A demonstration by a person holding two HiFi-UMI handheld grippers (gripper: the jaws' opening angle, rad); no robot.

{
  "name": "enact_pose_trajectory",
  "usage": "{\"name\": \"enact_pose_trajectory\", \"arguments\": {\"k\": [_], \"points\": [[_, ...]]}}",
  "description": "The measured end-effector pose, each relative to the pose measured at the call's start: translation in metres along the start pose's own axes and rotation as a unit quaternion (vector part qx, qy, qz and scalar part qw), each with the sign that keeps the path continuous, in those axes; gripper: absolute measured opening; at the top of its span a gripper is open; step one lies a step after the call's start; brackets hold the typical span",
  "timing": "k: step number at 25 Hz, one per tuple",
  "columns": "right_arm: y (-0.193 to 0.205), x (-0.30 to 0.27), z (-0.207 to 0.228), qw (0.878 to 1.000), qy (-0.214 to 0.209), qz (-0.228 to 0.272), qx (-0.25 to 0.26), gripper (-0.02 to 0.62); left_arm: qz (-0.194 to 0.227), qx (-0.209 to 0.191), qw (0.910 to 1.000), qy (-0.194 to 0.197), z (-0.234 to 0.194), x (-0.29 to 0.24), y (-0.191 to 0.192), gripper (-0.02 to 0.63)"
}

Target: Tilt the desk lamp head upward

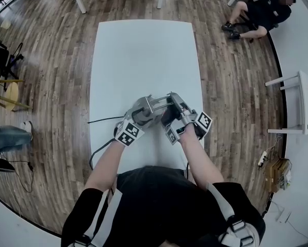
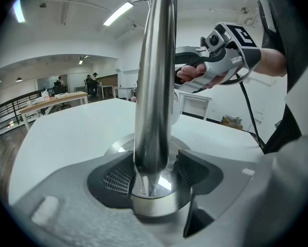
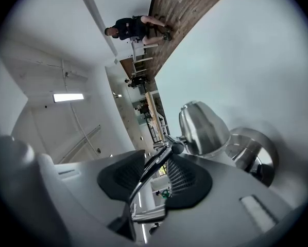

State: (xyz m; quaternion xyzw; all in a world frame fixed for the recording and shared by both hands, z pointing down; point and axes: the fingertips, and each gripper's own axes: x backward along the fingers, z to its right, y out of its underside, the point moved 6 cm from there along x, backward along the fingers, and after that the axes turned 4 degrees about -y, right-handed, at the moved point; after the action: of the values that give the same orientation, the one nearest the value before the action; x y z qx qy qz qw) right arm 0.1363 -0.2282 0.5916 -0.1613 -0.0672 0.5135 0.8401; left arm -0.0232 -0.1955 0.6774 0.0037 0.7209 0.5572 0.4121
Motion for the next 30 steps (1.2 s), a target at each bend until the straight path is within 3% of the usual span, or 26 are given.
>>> {"name": "enact_pose_trajectory", "arguments": {"k": [10,21,30], "points": [[-0.004,0.0,-0.012,0.996,0.006,-0.01,0.084,0.144,-0.002,0.005,1.0,-0.002,-0.001,-0.004,0.002,0.244],[-0.003,-0.002,-0.038,0.982,0.0,-0.015,0.186,0.144,-0.001,0.005,1.0,-0.002,-0.004,-0.003,0.005,0.244],[0.001,-0.003,-0.062,0.958,-0.009,-0.026,0.287,0.144,-0.011,0.007,0.9999,0.0,-0.006,-0.001,0.008,0.244]]}}
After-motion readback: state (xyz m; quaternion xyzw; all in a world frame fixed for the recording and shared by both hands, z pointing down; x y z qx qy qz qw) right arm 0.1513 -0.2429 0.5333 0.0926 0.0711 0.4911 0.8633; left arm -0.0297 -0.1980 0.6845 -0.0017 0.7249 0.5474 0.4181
